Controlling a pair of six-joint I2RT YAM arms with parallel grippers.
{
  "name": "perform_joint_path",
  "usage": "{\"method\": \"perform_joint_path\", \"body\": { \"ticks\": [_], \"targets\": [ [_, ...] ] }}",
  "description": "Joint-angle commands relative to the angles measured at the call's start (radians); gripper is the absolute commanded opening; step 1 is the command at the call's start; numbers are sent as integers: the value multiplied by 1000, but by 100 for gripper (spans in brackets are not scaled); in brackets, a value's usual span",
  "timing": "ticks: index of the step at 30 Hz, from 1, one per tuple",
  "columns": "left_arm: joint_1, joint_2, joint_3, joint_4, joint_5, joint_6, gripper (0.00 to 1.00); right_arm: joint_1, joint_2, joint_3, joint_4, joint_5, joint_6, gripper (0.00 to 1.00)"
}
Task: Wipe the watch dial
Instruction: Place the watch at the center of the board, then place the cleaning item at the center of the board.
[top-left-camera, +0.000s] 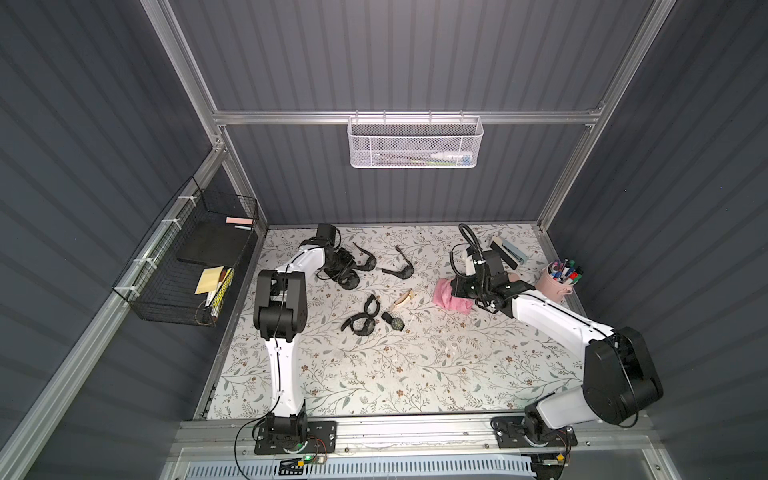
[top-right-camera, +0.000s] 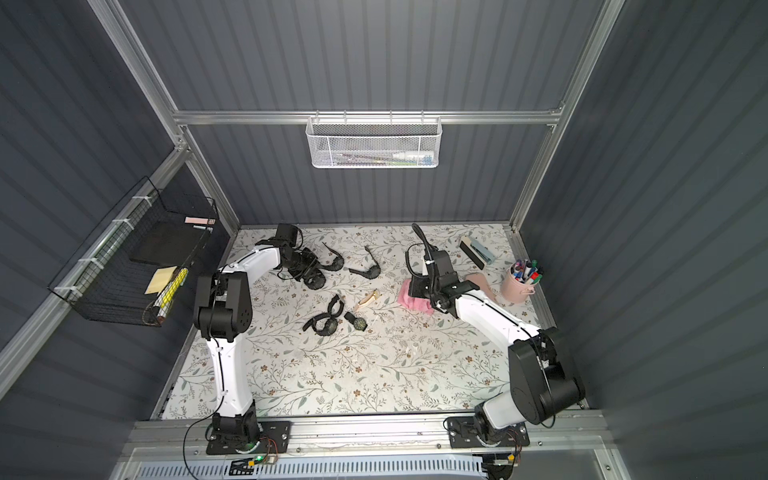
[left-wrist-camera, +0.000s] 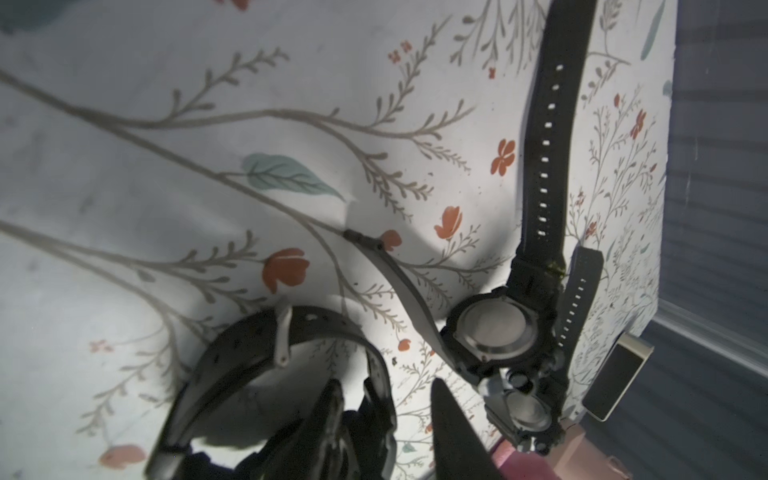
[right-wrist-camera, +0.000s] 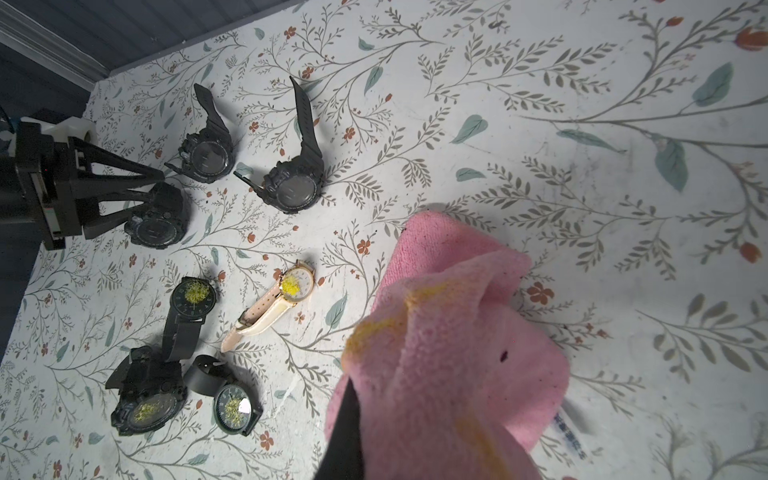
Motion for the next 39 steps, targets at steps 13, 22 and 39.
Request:
{"method": "perform_joint_path", "body": {
  "ticks": [13,22,39],
  "targets": [
    [2,-308,-189,34,-212,177,99,-23,32,57,-230,58,30,3],
    [-69,-484,-393,37,-167,328,96,-42,49,-11,-260,105,78,30],
    [-206,-531,-544,-37,-145,193,86,-45,-68,105,-497,375,14,85]
  ]
}}
